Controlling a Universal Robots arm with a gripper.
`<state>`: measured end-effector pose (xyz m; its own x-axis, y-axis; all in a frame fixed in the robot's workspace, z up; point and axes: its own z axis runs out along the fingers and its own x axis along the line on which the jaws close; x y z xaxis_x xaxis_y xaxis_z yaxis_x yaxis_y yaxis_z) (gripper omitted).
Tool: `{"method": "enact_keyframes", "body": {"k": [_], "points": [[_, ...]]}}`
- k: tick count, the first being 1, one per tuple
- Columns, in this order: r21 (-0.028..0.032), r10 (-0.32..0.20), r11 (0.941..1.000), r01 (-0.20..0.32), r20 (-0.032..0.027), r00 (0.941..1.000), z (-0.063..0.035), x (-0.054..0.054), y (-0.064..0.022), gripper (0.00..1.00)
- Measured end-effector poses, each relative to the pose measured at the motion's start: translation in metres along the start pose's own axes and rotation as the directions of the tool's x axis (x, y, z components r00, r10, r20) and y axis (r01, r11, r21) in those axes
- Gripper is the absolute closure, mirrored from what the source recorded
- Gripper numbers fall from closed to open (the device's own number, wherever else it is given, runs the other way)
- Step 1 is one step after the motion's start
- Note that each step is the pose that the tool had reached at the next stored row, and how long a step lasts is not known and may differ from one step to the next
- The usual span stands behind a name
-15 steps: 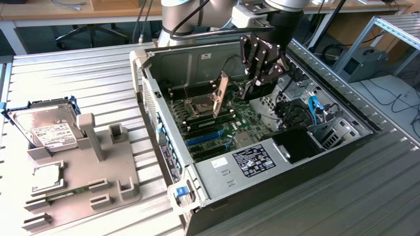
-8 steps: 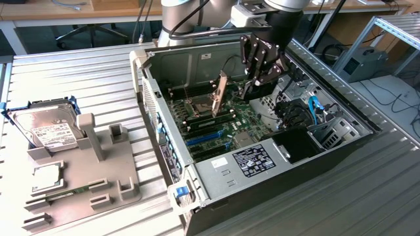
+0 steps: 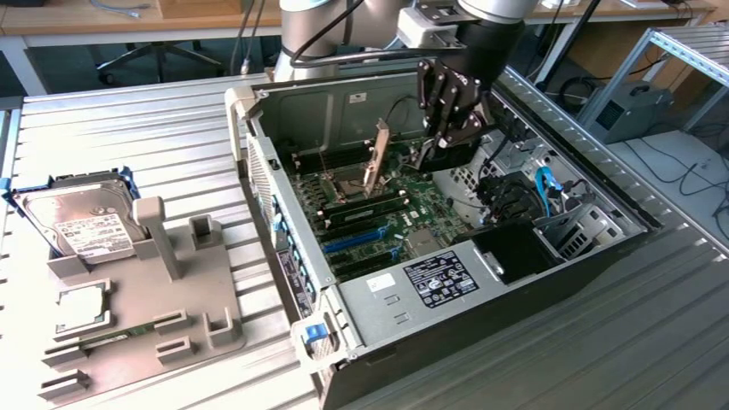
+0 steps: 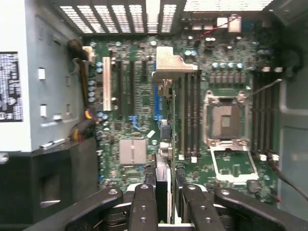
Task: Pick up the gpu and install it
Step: 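Insert the gpu into the slot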
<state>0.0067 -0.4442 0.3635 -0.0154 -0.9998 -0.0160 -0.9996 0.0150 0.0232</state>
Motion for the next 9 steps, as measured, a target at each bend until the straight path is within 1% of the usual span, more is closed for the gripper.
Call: {"method": "enact_keyframes", "body": {"k": [1,2,9], "points": [[-0.0001,0.000,1.0000,0.000,0.0069,1.0000,0.0002,0.0001,0.0002,0.74],[0.0000,0.000,1.0000,0.000,0.0084,1.0000,0.0006,0.0001,0.0002,0.74],[-0.0001,0.000,1.0000,0.000,0.0082,1.0000,0.0048,0.0008,0.0022,0.74]]}}
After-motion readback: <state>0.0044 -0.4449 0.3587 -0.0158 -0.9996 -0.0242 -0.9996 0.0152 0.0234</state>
